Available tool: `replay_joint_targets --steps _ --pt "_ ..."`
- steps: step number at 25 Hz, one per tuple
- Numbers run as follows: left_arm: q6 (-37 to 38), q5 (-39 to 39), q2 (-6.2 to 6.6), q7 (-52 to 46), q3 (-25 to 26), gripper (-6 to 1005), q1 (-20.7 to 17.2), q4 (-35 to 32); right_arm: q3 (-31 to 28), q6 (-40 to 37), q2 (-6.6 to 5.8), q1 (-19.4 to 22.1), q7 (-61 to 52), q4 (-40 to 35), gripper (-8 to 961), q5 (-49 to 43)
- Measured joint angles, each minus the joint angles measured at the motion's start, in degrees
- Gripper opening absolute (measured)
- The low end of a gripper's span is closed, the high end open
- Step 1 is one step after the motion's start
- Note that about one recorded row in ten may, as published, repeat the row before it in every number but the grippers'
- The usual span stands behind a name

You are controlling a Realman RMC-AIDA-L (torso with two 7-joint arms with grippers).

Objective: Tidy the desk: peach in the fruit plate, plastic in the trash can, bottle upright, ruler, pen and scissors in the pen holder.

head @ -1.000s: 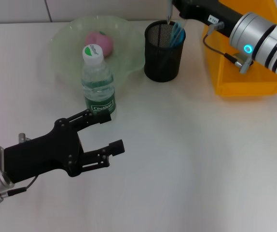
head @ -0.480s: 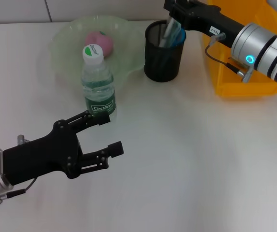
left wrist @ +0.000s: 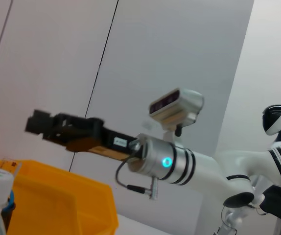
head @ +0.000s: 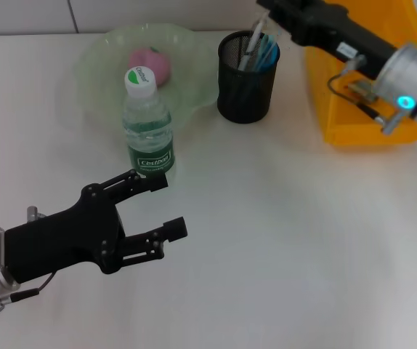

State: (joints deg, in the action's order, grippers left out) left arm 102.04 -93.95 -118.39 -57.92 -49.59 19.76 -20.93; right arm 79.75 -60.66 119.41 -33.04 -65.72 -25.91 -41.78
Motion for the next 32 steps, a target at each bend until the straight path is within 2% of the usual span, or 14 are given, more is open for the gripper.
replay_joint_targets --steps 1,2,4,5,6,7,10,11,12,15,16,17,21,32 --pt "0.61 0.0 0.01 0.01 0.16 832 -0.15 0.01 -0.93 -6.24 -0.68 2.84 -1.65 -2.24 403 -0.5" --pt "1.03 0.0 0.04 -0.06 0.22 832 -0.24 0.01 -0.93 -6.24 -0.68 2.84 -1.65 -2.24 411 -0.5" --pt "1.59 0.0 0.11 -0.33 0.24 832 -0.32 0.02 -1.41 -11.43 -2.06 5.71 -4.12 -4.6 428 -2.27" --pt "1.59 0.0 0.11 -0.33 0.24 832 -0.32 0.02 -1.58 -14.96 -3.16 7.26 -5.97 -5.89 437 -4.16" --pt "2.37 -0.14 0.24 -0.9 0.25 832 -0.45 0.0 -2.4 -21.61 -5.38 9.48 -8.5 -6.95 445 -8.56" --pt "2.65 -0.24 0.31 -1.26 0.25 832 -0.53 -0.04 -2.4 -21.61 -5.38 9.48 -8.5 -6.95 454 -8.56" --pt "2.97 -0.46 0.81 -2.22 0.0 832 -0.7 -0.14 -7.0 -34.15 -8.0 11.81 -9.06 -5.58 479 -19.31" --pt "2.98 -0.8 1.3 -2.68 -0.23 832 -0.86 0.03 -11.89 -41.18 -8.65 12.94 -8.43 -4.25 488 -28.97" --pt "2.98 -0.8 1.3 -2.68 -0.23 832 -0.86 0.03 -11.89 -41.18 -8.65 12.94 -8.43 -4.25 543 -28.97" --pt "2.84 -1.33 1.98 -4.08 -0.3 832 -1.33 -0.01 -16.37 -46.88 -8.07 14.76 -5.88 -3.7 708 -41.39" --pt "2.7 -1.74 2.25 -4.48 -0.31 832 -1.7 -0.2 -17.19 -48.61 -6.96 16.17 -3.42 -3.76 708 -46.33" --pt "2.7 -1.74 2.25 -4.48 -0.31 832 -1.7 -0.2 -17.19 -48.61 -6.96 16.17 -3.42 -3.76 709 -46.33" --pt "2.33 -2.79 2.56 -4.64 -0.21 832 -2.2 -0.32 -17.38 -49.1 -4.68 18.31 1.79 -3.66 710 -50.11" --pt "2.26 -4.4 3.11 -5.31 -0.15 832 -2.48 -0.46 -17.45 -48.91 -4.05 18.11 4.3 -2.47 710 -50.55"
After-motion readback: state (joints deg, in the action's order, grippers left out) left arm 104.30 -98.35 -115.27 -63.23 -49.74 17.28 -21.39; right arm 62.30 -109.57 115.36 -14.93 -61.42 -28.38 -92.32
